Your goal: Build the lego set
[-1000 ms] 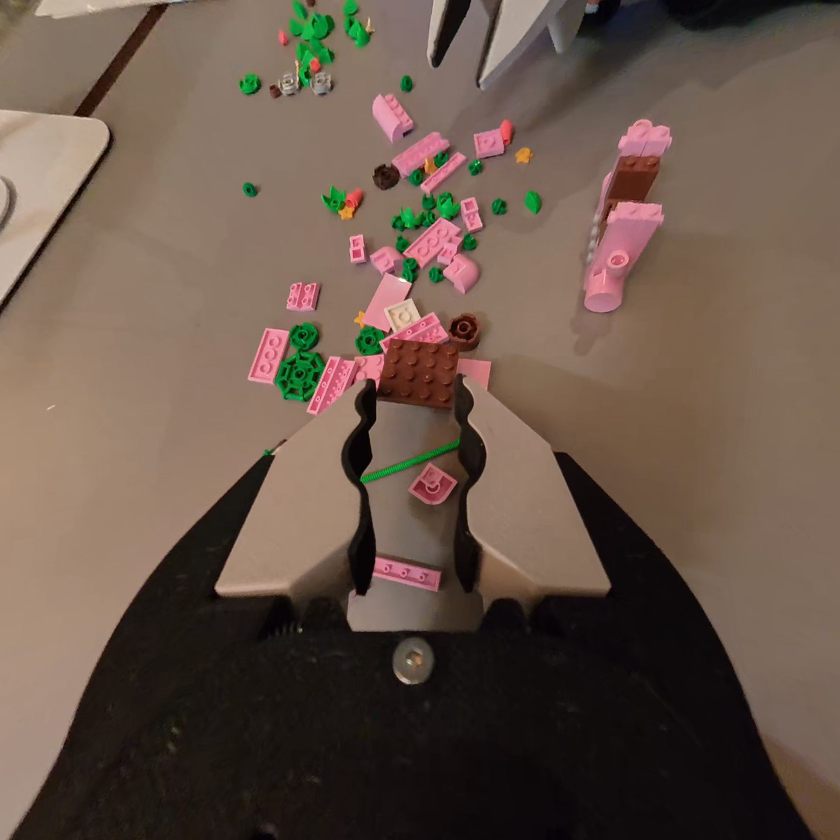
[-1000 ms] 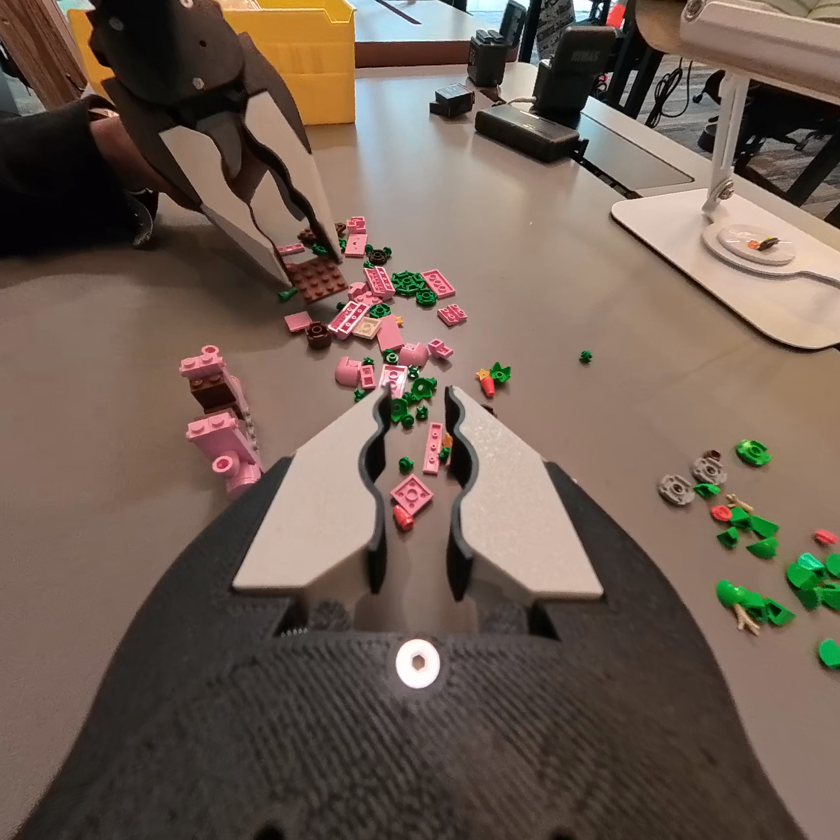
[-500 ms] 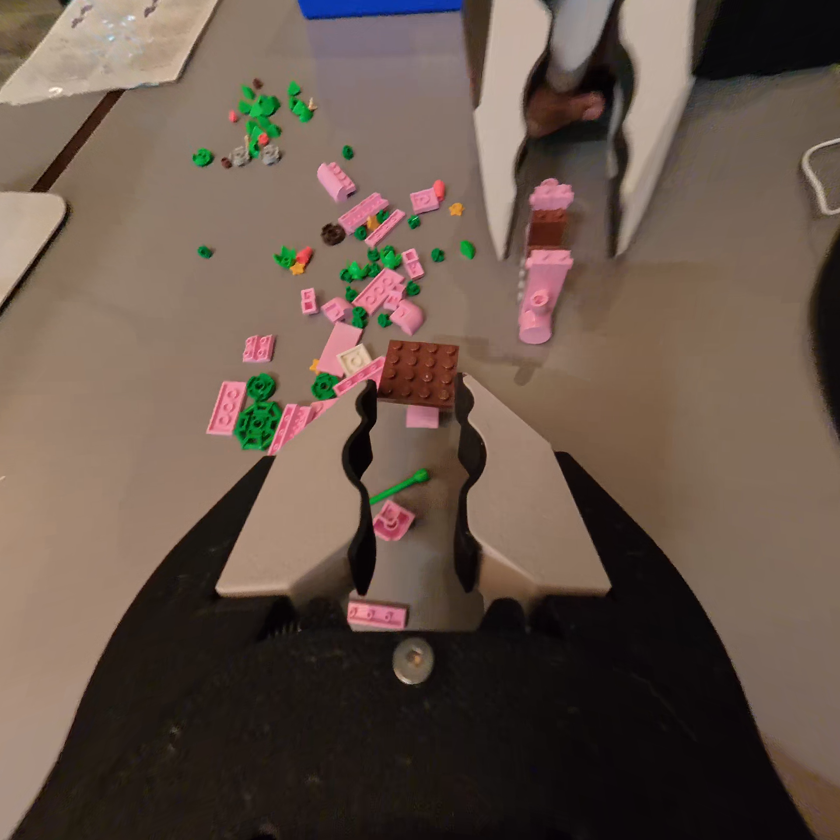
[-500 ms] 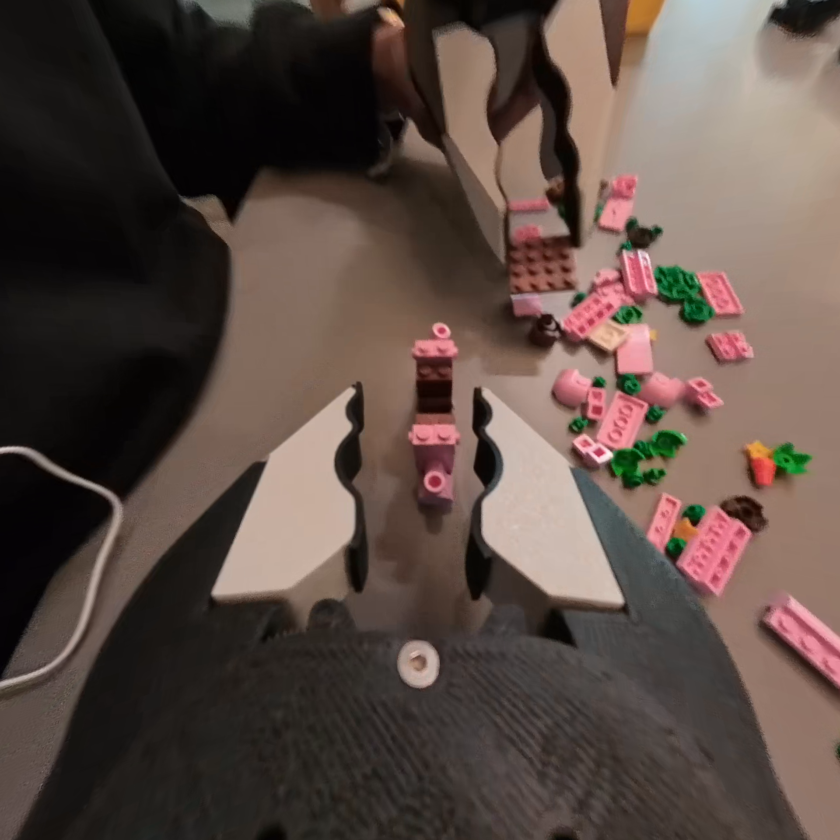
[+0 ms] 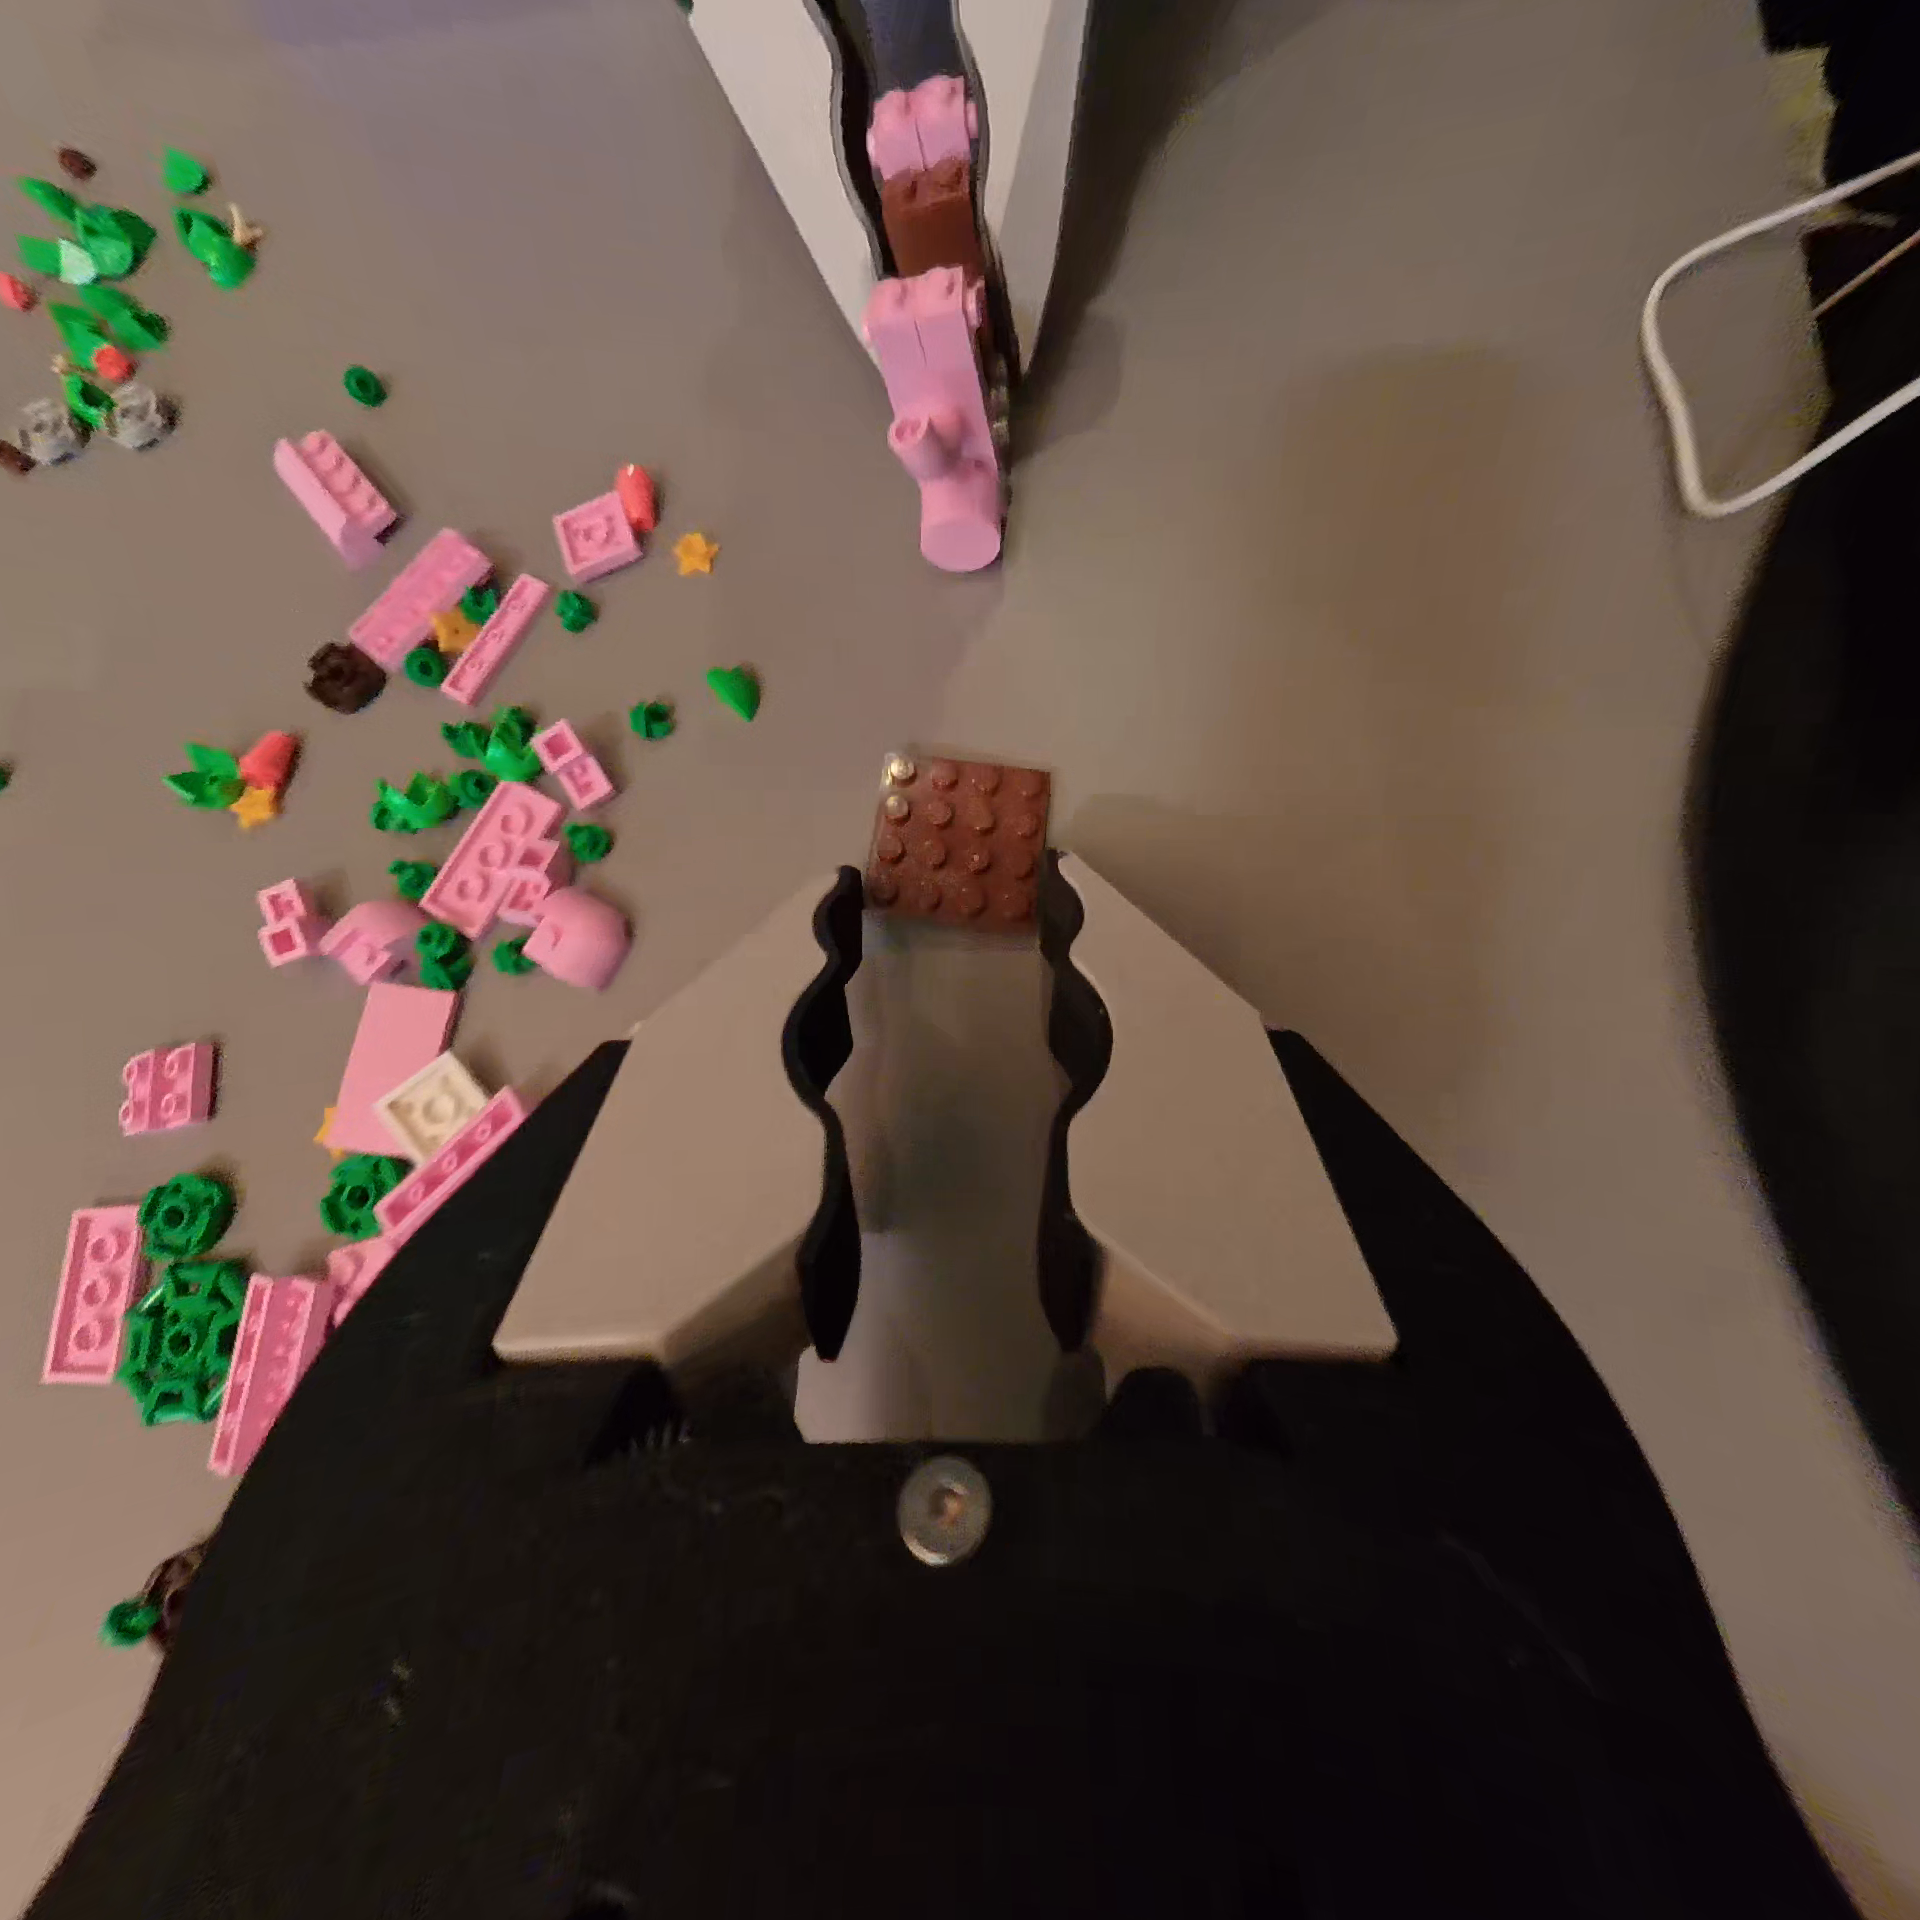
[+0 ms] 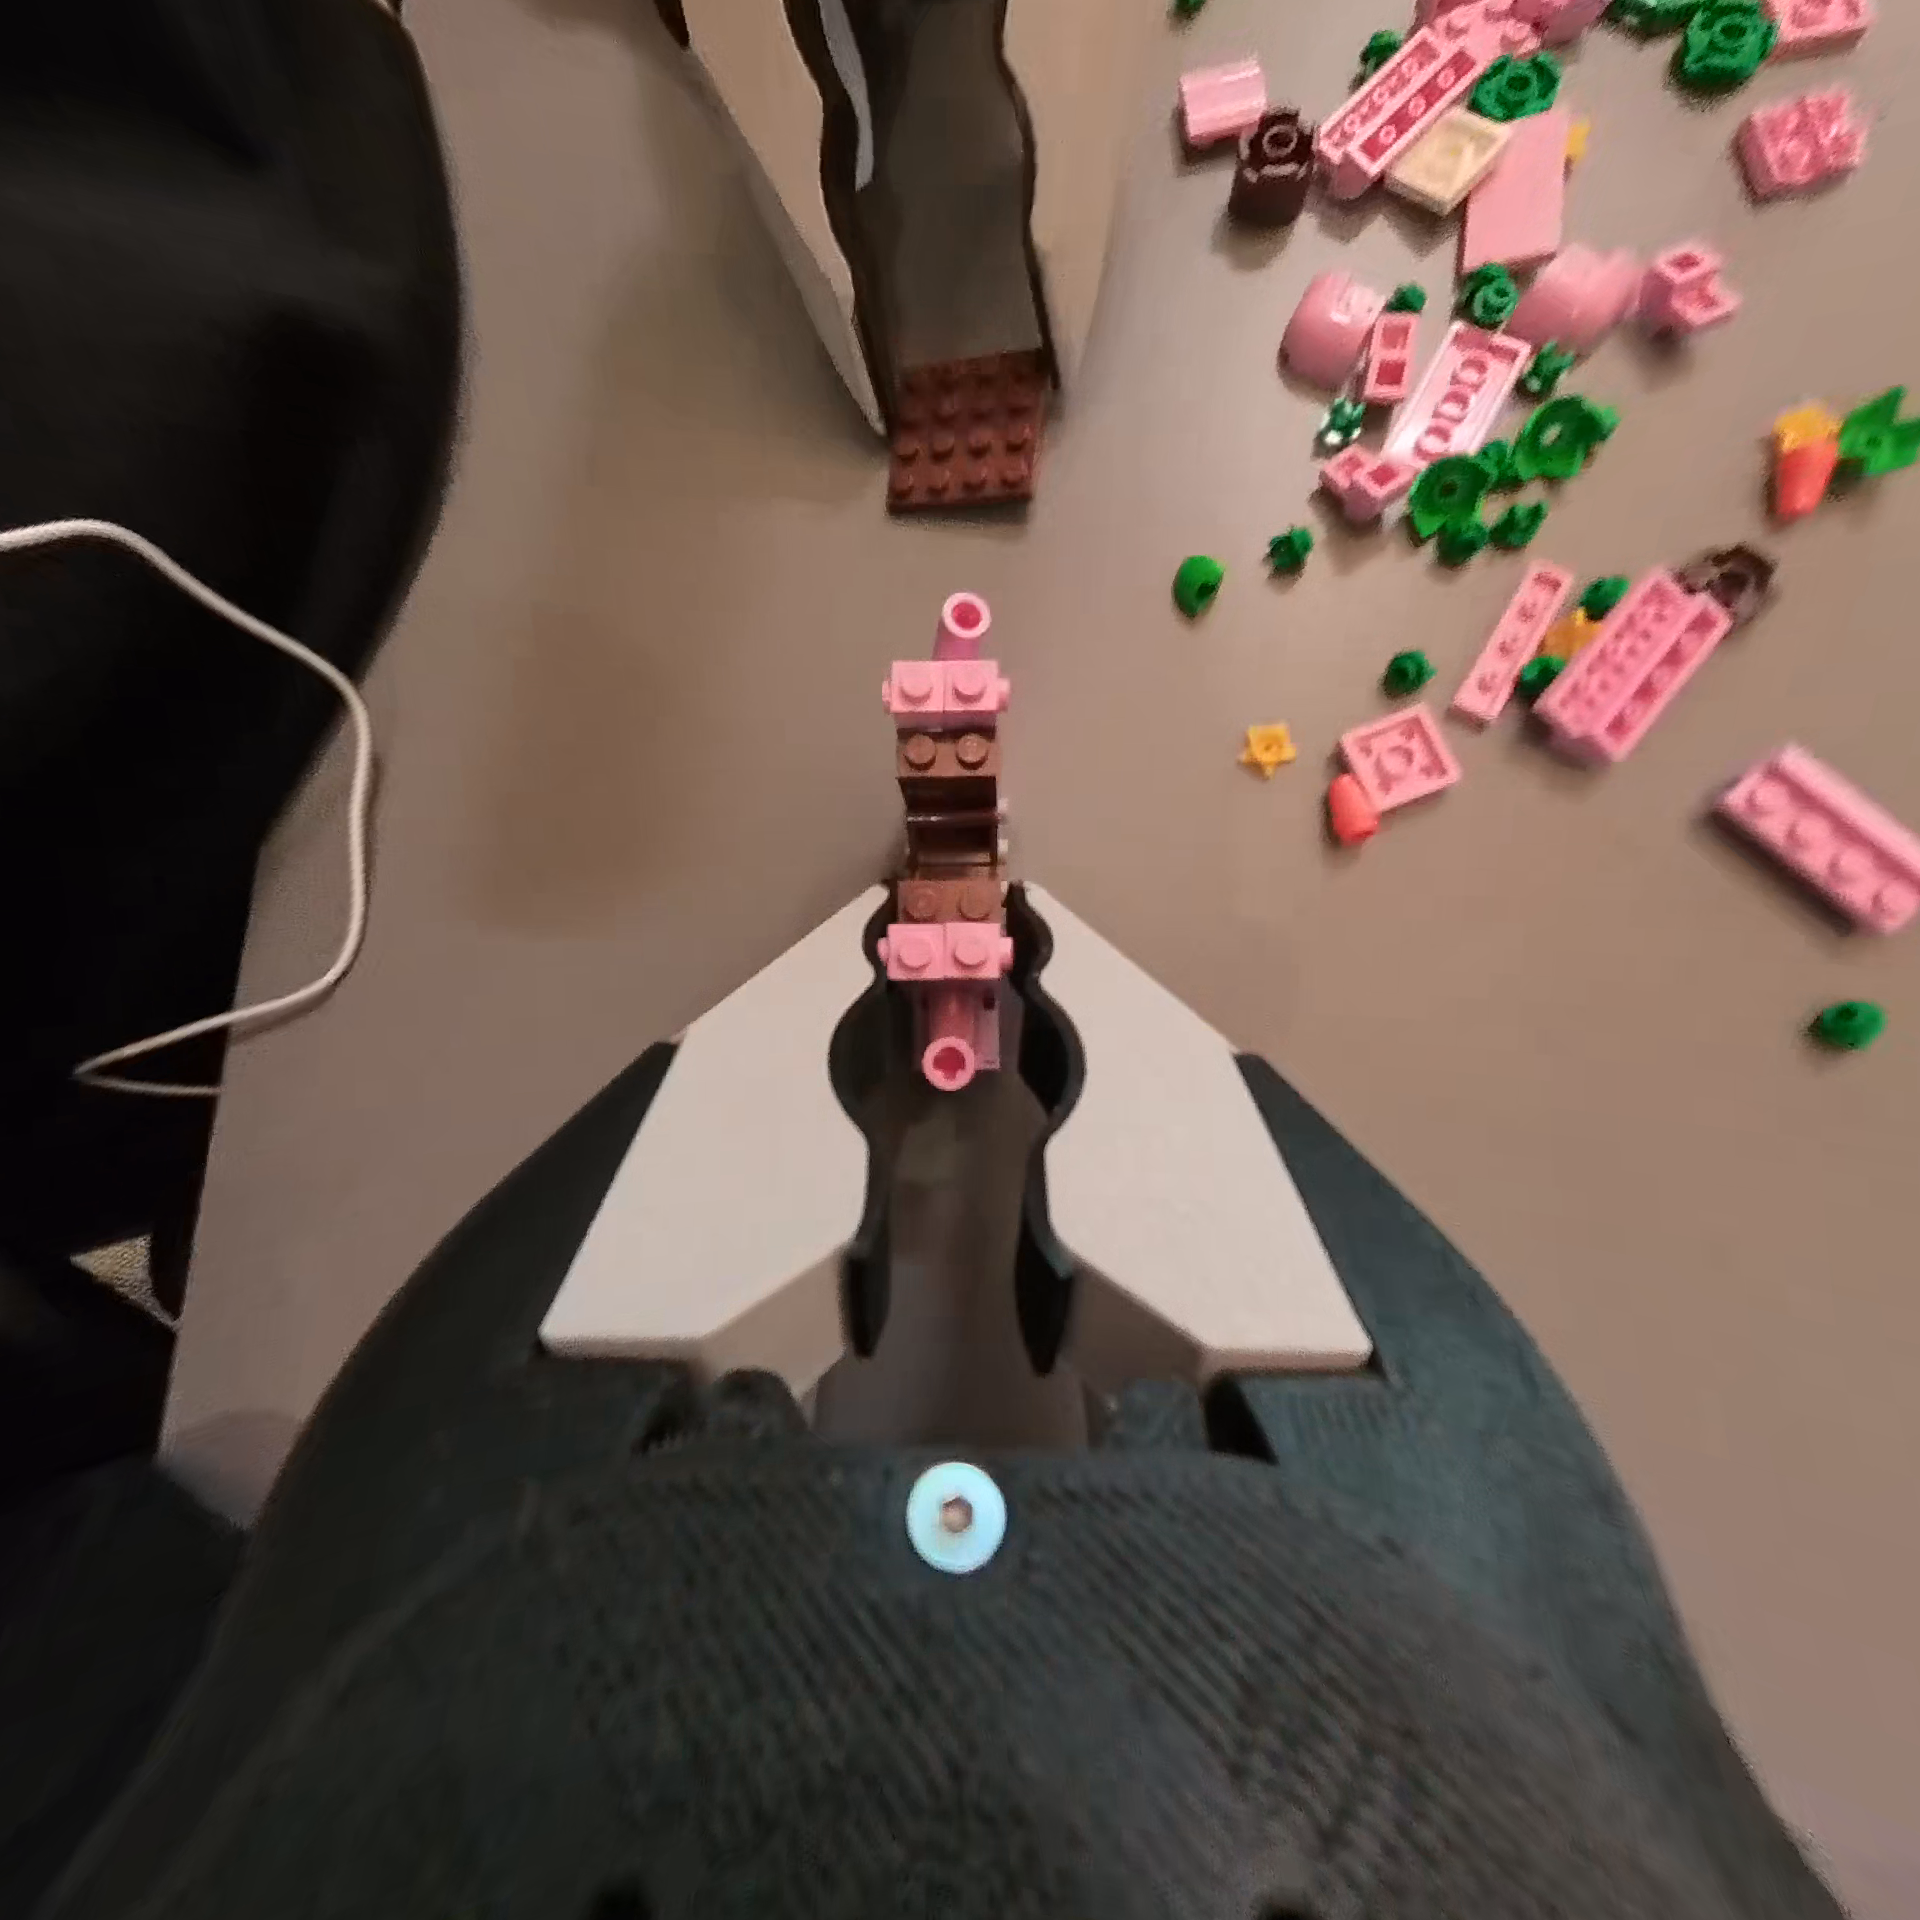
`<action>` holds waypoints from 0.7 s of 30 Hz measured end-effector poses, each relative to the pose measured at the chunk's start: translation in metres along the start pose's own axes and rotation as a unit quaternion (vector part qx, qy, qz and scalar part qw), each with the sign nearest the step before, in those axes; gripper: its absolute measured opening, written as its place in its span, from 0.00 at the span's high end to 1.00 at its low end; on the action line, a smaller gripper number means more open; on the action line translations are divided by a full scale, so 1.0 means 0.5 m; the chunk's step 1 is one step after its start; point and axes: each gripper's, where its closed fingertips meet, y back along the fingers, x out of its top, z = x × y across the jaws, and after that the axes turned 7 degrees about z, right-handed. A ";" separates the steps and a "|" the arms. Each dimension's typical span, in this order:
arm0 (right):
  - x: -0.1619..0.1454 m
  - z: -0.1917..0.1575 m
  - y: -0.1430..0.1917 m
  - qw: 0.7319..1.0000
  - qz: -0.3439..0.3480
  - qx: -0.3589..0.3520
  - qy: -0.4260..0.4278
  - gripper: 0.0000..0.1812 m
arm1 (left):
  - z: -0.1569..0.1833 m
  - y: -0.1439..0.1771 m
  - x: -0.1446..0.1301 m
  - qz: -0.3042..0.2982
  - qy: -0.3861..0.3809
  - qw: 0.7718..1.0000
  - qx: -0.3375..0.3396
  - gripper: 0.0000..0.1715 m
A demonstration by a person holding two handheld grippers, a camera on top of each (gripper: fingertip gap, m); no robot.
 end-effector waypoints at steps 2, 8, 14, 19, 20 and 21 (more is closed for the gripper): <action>-0.006 -0.003 0.005 1.000 0.001 -0.005 0.005 0.90 | 0.009 -0.009 0.006 -0.002 0.003 1.000 -0.005 0.80; 0.067 0.004 -0.015 0.995 0.081 -0.040 0.039 0.58 | 0.007 -0.010 0.005 -0.005 0.020 1.000 -0.010 0.80; 0.136 0.009 -0.009 0.980 0.188 -0.051 0.039 0.54 | 0.000 -0.005 0.001 -0.005 0.020 1.000 0.001 0.80; 0.143 0.047 0.009 0.972 0.212 -0.097 0.017 0.54 | 0.001 -0.001 -0.001 -0.005 0.019 1.000 -0.001 0.80; 0.143 0.057 0.014 0.970 0.215 -0.110 0.013 0.54 | 0.002 -0.001 -0.001 -0.005 0.018 1.000 -0.002 0.80; 0.145 0.067 0.020 0.967 0.222 -0.124 0.008 0.54 | 0.003 -0.001 -0.001 -0.006 0.017 1.000 -0.002 0.80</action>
